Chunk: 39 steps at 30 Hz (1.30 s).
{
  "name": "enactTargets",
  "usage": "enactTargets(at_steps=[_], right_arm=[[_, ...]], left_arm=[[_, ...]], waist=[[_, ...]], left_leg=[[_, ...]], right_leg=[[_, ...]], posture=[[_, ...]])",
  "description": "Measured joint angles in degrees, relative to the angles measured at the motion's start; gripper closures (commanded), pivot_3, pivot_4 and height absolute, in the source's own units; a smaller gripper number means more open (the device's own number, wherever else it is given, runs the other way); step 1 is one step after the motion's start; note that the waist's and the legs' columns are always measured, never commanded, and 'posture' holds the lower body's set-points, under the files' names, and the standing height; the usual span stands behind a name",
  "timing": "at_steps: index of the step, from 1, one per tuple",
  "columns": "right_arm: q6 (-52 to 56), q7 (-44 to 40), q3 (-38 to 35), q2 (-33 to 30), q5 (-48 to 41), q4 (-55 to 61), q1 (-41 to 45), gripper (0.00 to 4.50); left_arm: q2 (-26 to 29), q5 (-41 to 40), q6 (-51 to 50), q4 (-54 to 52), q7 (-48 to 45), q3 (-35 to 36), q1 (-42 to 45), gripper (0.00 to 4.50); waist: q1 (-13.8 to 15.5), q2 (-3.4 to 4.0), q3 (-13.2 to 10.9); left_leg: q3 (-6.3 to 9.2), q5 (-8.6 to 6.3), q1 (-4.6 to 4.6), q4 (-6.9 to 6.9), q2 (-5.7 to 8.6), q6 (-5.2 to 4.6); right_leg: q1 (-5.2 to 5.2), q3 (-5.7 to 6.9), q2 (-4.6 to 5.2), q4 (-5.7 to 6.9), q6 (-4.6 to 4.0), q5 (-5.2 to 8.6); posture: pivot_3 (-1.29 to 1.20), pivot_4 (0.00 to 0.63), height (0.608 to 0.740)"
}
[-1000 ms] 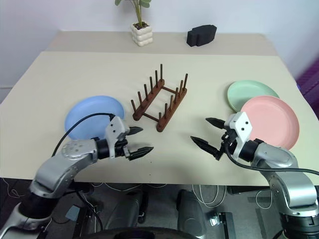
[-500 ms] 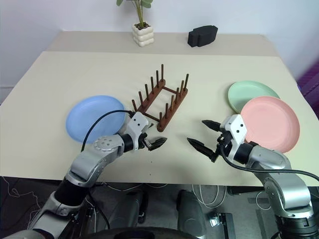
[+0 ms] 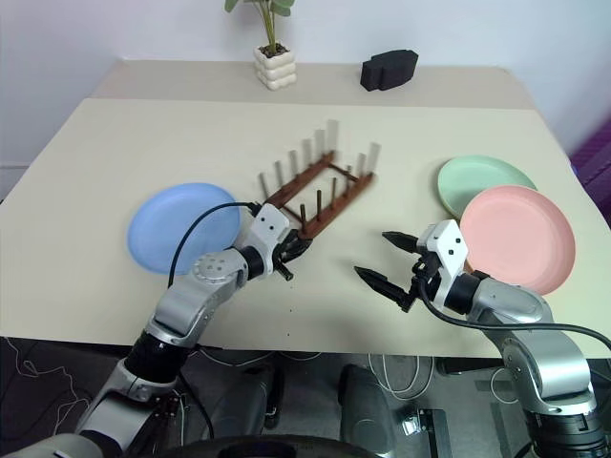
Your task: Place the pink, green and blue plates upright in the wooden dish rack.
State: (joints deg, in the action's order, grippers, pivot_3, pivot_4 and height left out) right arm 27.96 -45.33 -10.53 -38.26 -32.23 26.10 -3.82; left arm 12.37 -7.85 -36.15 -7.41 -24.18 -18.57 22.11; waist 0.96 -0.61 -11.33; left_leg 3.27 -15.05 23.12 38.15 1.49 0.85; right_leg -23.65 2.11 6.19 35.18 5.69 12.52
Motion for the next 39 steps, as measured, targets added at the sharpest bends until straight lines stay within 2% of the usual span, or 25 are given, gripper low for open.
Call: enactTargets(at_steps=[6, 12, 21, 26, 32, 33, 35, 39], right_arm=[[-0.76, 0.04, -0.04, -0.02, 0.5, -0.43, -1.71, 0.0], [-1.2, 0.19, 0.77, -0.01, 2.42, -0.47, -4.23, 0.0], [-2.53, 1.11, 0.82, 0.36, 3.4, -0.45, -6.53, 0.0], [-2.53, 1.94, 0.8, 0.51, 3.53, -0.19, -7.51, 0.0], [-2.16, 3.14, 0.62, 0.51, 3.71, 1.53, -9.13, 0.0], [-1.98, 3.43, 0.53, 0.51, 3.71, 1.79, -9.35, 0.0], [-1.89, 3.62, 0.43, 0.51, 3.69, 2.24, -9.66, 0.0], [-1.01, 3.99, -0.53, 0.4, 3.27, 3.25, -10.05, 0.0]], left_arm=[[1.17, 1.1, 5.67, 3.56, -4.75, -0.73, 1.03, 3.72], [4.68, 0.92, 14.42, 10.74, -17.31, -2.94, 5.65, 3.72], [11.78, -2.75, 25.5, 21.79, -38.57, -0.53, 13.1, 3.72], [11.77, -2.59, 28.46, 25.9, -45.34, -1.06, 14.55, 3.72], [10.05, -0.71, 31.0, 29.99, -47.97, -1.75, 17.49, 3.72], [9.75, -0.23, 31.13, 30.81, -48.11, -2.08, 17.85, 2.92], [9.47, 0.26, 31.56, 31.88, -48.13, -2.26, 18.21, 2.33], [9.45, 1.4, 32.8, 32.64, -47.09, -2.15, 18.66, 0.41]], waist=[[0.01, 0.02, 0.01], [-0.13, 0.02, 0.01], [-0.16, 0.04, 0.01], [-0.11, 0.03, 0.01], [-0.22, 0.03, 0.01], [-0.26, 0.03, 0.01], [-0.24, 0.03, 0.01], [-0.19, 0.03, 0.01]], left_leg=[[-0.02, 0.0, 0.01, 0.0, 0.0, 0.0], [-0.12, 0.0, 0.08, -0.01, 0.01, 0.0], [-0.18, 0.0, 0.12, -0.01, -0.06, 0.0], [-0.17, 0.0, 0.15, 0.0, -0.06, 0.0], [-0.17, 0.0, 0.13, 0.0, -0.06, -0.01], [-0.17, 0.0, 0.13, 0.0, -0.06, -0.01], [-0.15, 0.0, 0.13, 0.0, -0.07, -0.01], [-0.14, 0.0, 0.13, 0.0, -0.09, -0.01]], right_leg=[[0.0, 0.01, 0.0, 0.0, -0.01, 0.0], [-0.08, 0.02, -0.01, -0.02, -0.02, 0.0], [-0.14, 0.0, -0.11, 0.02, -0.04, -0.02], [-0.15, 0.01, -0.11, -0.01, -0.02, -0.03], [-0.15, 0.0, -0.11, 0.03, 0.09, -0.08], [-0.15, 0.0, -0.12, 0.03, 0.13, -0.11], [-0.15, 0.01, -0.14, 0.03, 0.14, -0.11], [-0.15, 0.0, -0.15, 0.03, 0.14, -0.12]], posture=[[0.0, 0.15, 0.74], [0.0, 0.15, 0.74], [0.0, 0.15, 0.74], [0.0, 0.15, 0.74], [0.0, 0.15, 0.74], [0.0, 0.15, 0.74], [0.0, 0.15, 0.74], [0.0, 0.15, 0.74]])
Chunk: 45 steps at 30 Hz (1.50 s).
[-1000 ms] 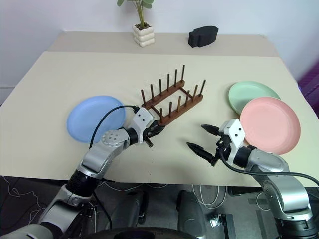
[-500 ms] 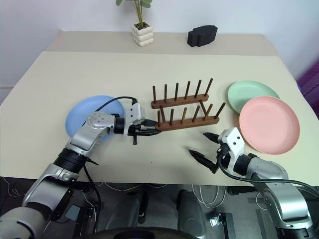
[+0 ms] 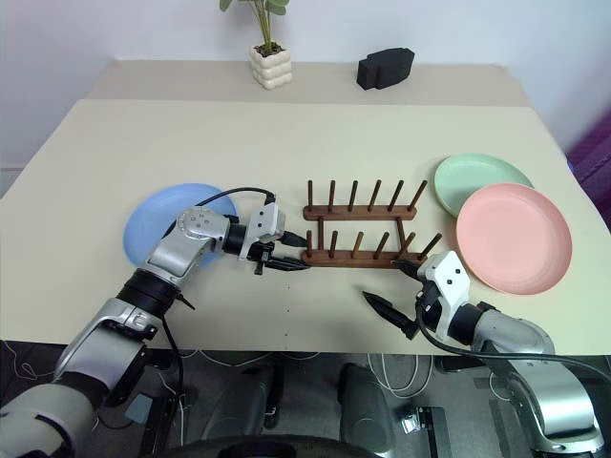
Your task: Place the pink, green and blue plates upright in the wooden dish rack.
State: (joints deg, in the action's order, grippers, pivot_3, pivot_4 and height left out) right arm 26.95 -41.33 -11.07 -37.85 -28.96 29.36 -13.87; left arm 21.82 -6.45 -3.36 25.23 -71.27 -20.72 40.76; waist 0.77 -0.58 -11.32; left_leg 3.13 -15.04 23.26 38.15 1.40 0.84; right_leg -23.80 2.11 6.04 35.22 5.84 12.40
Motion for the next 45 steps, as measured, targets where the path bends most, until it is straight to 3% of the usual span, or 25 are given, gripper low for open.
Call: enactTargets(at_steps=[1, 6, 8, 10, 16, 17, 21, 25, 37, 45], right_arm=[[0.24, -0.01, -0.25, -0.13, -0.08, 0.15, -0.23, 0.0], [1.31, -0.47, -2.66, -1.74, -0.74, 0.76, -1.91, 0.0], [2.22, -0.74, -3.83, -2.67, -1.4, 1.58, -2.59, 0.52], [3.22, -1.11, -4.93, -3.73, -1.85, 2.38, -3.19, 1.24], [5.63, -1.41, -6.07, -5.99, -1.85, 3.06, -3.97, 4.27], [5.9, -1.37, -6.11, -6.32, -1.53, 3.05, -3.94, 4.5], [6.41, -0.84, -6.14, -7.82, 0.69, 2.44, -3.76, 4.5], [6.38, -0.75, -6.1, -8.77, 3.47, -0.06, -3.37, 4.5], [3.01, 0.79, -2.27, -9.45, 12.5, -8.03, 1.67, 4.5], [0.52, 2.14, 1.19, -8.43, 16.45, -12.2, 7.45, 4.5]], left_arm=[[0.05, 0.3, 0.24, 0.0, 0.52, 0.07, 0.0, 0.05], [1.94, 0.71, -1.38, -3.44, 2.21, 1.8, -1.48, 0.05], [2.99, -0.13, -4.2, -7.49, 2.69, 2.6, -3.4, 0.0], [3.99, -1.02, -6.93, -11.37, 2.85, 3.52, -5.32, 0.81], [7.86, -3.96, -14.81, -22.57, 3.24, 5.22, -10.23, 3.87], [8.27, -4.4, -15.79, -24.3, 3.2, 5.45, -11.0, 4.38], [9.61, -5.48, -18.53, -30.57, 2.84, 4.99, -13.89, 4.45], [7.71, -4.3, -19.75, -33.72, 3.93, -0.55, -15.6, 4.45], [-1.96, 2.32, -19.8, -25.81, 15.56, -3.87, -13.05, 4.45], [-3.23, 3.52, -18.72, -24.48, 18.11, -4.21, -13.02, 4.45]], waist=[[0.01, 0.0, 0.0], [-0.07, 0.0, 0.0], [-0.04, 0.0, 0.0], [-0.02, 0.0, 0.0], [-0.02, 0.01, 0.0], [-0.02, 0.01, 0.0], [0.06, 0.01, 0.0], [0.14, 0.01, 0.01], [-0.04, 0.03, 0.03], [-0.06, 0.04, 0.04]], left_leg=[[0.0, 0.0, 0.0, 0.0, 0.0, 0.0], [0.01, 0.0, -0.01, -0.01, -0.03, 0.0], [0.07, 0.0, -0.01, 0.0, -0.06, 0.0], [0.11, 0.0, -0.01, 0.0, -0.07, 0.0], [0.13, 0.0, -0.05, 0.0, -0.09, 0.0], [0.13, 0.0, -0.05, 0.0, -0.09, 0.0], [0.11, 0.0, -0.05, 0.0, -0.08, 0.0], [0.01, 0.0, -0.05, 0.02, -0.06, 0.0], [-0.06, 0.0, -0.16, 0.04, -0.05, 0.0], [-0.05, 0.0, -0.19, 0.05, -0.06, 0.0]], right_leg=[[0.0, 0.0, 0.0, 0.0, 0.0, 0.0], [-0.01, -0.01, -0.01, 0.01, 0.01, -0.01], [-0.01, -0.01, -0.01, 0.02, 0.01, -0.01], [0.0, -0.01, -0.01, 0.02, 0.01, -0.01], [0.0, -0.07, -0.02, 0.03, -0.05, 0.02], [0.01, -0.07, -0.02, 0.02, -0.09, 0.04], [0.02, -0.1, -0.02, 0.01, -0.18, 0.1], [0.08, -0.13, -0.02, -0.02, -0.19, 0.1], [0.11, -0.18, -0.14, 0.04, -0.18, 0.08], [0.14, -0.19, -0.14, 0.04, -0.18, 0.07]], posture=[[0.0, 0.15, 0.74], [0.0, 0.15, 0.74], [0.0, 0.15, 0.74], [0.0, 0.15, 0.74], [0.0, 0.15, 0.74], [0.0, 0.15, 0.74], [0.0, 0.15, 0.74], [0.0, 0.15, 0.74], [0.0, 0.15, 0.74], [0.0, 0.15, 0.74]])
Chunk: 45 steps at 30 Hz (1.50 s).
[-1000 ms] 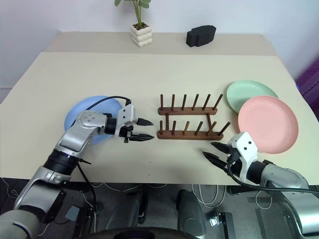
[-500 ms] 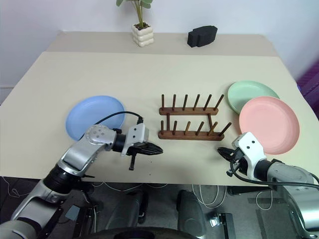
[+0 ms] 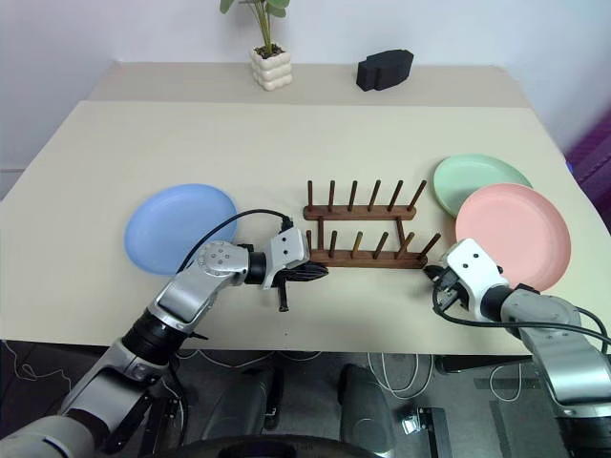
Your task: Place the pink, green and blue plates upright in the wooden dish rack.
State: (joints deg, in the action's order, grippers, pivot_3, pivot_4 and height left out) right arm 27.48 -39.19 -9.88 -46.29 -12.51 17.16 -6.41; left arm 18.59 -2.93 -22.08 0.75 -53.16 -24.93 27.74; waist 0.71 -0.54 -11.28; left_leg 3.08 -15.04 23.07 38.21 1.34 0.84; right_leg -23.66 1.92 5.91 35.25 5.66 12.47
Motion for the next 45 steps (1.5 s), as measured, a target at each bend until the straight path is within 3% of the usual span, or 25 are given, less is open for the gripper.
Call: enactTargets(at_steps=[19, 31, 45], right_arm=[[-4.18, -0.3, 5.13, 2.41, 3.33, -6.89, 8.44, 4.5], [-3.18, -5.87, 2.83, 0.64, -0.06, -0.71, 1.47, 4.5], [-4.8, -1.62, 8.98, 6.82, 3.45, -7.87, 12.34, 4.5]], left_arm=[[-1.01, 1.13, 2.87, 5.29, 3.64, 2.07, 2.09, 4.45], [-0.38, 1.11, 2.92, 5.14, 3.3, 2.37, 1.98, 4.45], [-1.57, 1.84, 5.5, 7.88, 5.54, 2.78, 2.67, 4.45]], waist=[[-0.03, 0.01, 0.01], [-0.14, 0.0, 0.01], [0.0, 0.0, 0.01]], left_leg=[[-0.01, 0.0, -0.34, -0.04, -0.01, 0.0], [0.01, 0.0, -0.49, -0.07, -0.04, 0.0], [0.01, 0.0, -0.47, -0.08, -0.02, 0.0]], right_leg=[[0.24, -0.09, -0.01, 0.01, -0.02, -0.02], [0.32, -0.16, -0.01, 0.0, 0.0, 0.02], [0.31, -0.17, -0.03, -0.01, -0.05, -0.03]], posture=[[0.0, 0.15, 0.74], [0.0, 0.15, 0.74], [0.0, 0.15, 0.74]])
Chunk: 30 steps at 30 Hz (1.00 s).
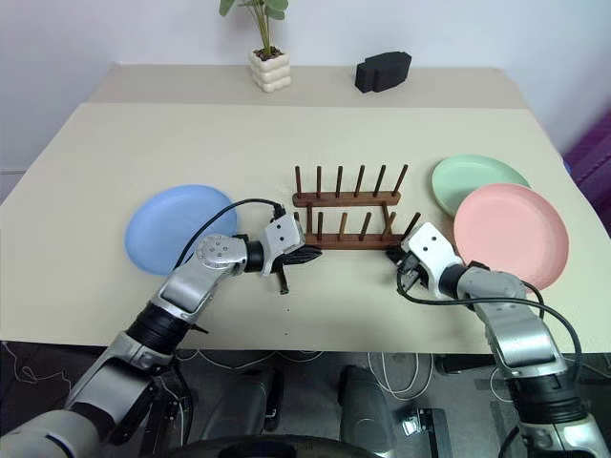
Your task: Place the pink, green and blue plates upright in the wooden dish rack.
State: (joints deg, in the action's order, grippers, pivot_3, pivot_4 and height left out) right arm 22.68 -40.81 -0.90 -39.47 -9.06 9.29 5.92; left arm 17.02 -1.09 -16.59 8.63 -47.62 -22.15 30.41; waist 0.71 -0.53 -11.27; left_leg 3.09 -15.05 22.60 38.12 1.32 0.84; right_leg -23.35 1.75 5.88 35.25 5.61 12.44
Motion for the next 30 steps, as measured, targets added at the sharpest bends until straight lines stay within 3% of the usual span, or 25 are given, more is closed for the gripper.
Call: enactTargets(at_steps=[18, 24, 27, 30], right_arm=[[-3.8, 1.29, 0.33, 1.06, 1.56, -4.94, 3.2, 4.5], [-3.96, 0.32, -2.61, -0.29, 0.1, 0.78, -0.98, 4.5], [-0.64, -1.79, -7.03, -3.04, -3.47, 7.0, -4.31, 3.69], [5.18, -3.63, -13.72, -5.76, -8.32, 13.88, -8.77, 2.13]], left_arm=[[-0.86, 1.07, 3.14, 5.69, 3.65, 1.63, 2.66, 4.45], [0.6, -0.74, 3.04, 2.01, 1.28, 2.93, 0.4, 4.45], [1.44, -3.21, 2.75, -2.08, -1.22, 3.79, -1.69, 4.5], [1.7, -8.08, 0.65, -6.76, -4.84, 4.98, -3.84, 4.5]], waist=[[-0.05, 0.0, 0.0], [0.09, 0.02, -0.01], [0.05, 0.01, -0.01], [0.11, 0.01, -0.01]], left_leg=[[-0.15, 0.0, 0.0, -0.01, 0.0, 0.0], [-0.11, 0.0, 0.04, -0.06, 0.0, 0.0], [0.0, 0.0, 0.04, -0.06, -0.03, 0.0], [0.03, 0.0, 0.06, -0.06, -0.07, 0.0]], right_leg=[[0.0, 0.0, -0.01, 0.0, 0.16, -0.09], [-0.03, 0.0, 0.0, -0.02, 0.17, -0.08], [-0.02, -0.02, 0.02, -0.06, 0.16, -0.08], [-0.02, -0.02, 0.02, -0.05, 0.0, 0.02]], posture=[[0.0, 0.15, 0.74], [0.0, 0.15, 0.74], [0.0, 0.15, 0.74], [0.0, 0.15, 0.74]])
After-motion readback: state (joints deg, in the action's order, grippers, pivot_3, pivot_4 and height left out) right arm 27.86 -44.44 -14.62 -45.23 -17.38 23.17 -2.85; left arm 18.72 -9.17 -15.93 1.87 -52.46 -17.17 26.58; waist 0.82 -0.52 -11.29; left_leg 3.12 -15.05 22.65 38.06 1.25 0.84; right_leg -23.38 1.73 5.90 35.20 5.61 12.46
